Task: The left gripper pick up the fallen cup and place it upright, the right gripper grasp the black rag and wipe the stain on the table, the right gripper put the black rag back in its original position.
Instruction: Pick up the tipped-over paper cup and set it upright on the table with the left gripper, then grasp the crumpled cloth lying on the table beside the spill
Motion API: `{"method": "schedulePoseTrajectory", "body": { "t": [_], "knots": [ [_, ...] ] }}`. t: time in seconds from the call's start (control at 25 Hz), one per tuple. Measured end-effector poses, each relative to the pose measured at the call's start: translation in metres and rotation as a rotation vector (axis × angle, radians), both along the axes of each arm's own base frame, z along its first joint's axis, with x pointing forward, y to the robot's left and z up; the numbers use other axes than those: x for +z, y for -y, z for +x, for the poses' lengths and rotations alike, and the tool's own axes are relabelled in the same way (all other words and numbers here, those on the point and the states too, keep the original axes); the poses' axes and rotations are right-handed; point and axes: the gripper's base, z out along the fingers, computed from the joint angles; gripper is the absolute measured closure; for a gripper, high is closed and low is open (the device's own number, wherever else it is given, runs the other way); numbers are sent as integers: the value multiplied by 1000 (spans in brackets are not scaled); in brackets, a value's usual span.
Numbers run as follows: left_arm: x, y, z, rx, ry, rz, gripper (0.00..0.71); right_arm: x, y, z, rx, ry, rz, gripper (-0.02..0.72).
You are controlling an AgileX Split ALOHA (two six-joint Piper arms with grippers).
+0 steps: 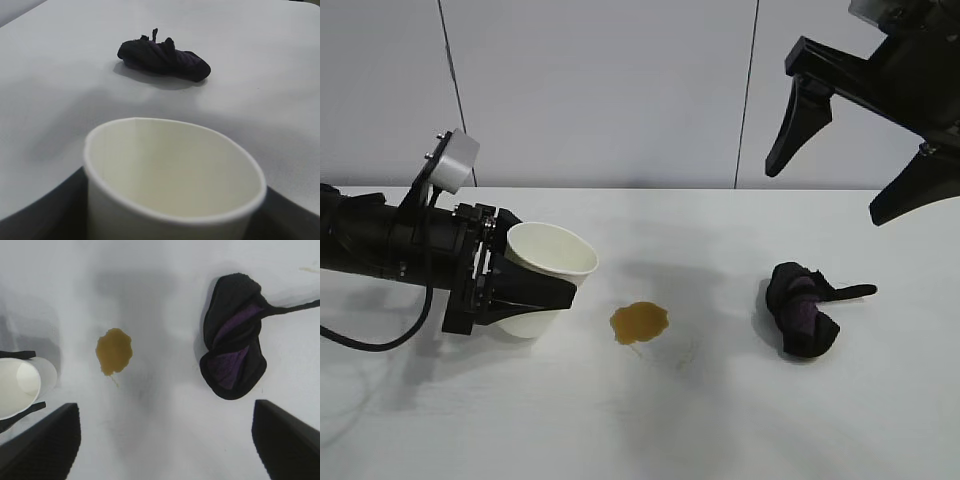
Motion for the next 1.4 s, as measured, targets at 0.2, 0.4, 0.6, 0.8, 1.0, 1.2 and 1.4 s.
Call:
{"method": "schedulePoseTrajectory", "body": {
  "t": [0.2, 0.4, 0.6, 0.8, 1.0, 1.2, 1.4],
  "knots": [
    [-10, 0, -1, 0, -23, 4, 198, 0, 0, 0, 0, 0, 0, 60],
    [-10, 0, -1, 0, -24, 3, 126, 0, 0, 0, 0, -2, 1, 60],
    [-10, 0, -1, 13, -61, -3, 29, 0, -1, 0, -4, -4, 12, 60],
    [10, 0, 2, 72, -178, -41, 18, 0, -1, 0, -4, -8, 14, 60],
    [72, -4, 7, 242, -302, -51, 17, 0, -1, -1, 9, -5, 9, 60],
    [122, -20, -1, 552, -460, 120, 17, 0, -1, -1, 32, 2, -1, 60],
    [142, -25, -12, 702, -657, 222, 17, 1, -1, 1, 31, 27, -5, 60]
  ]
}}
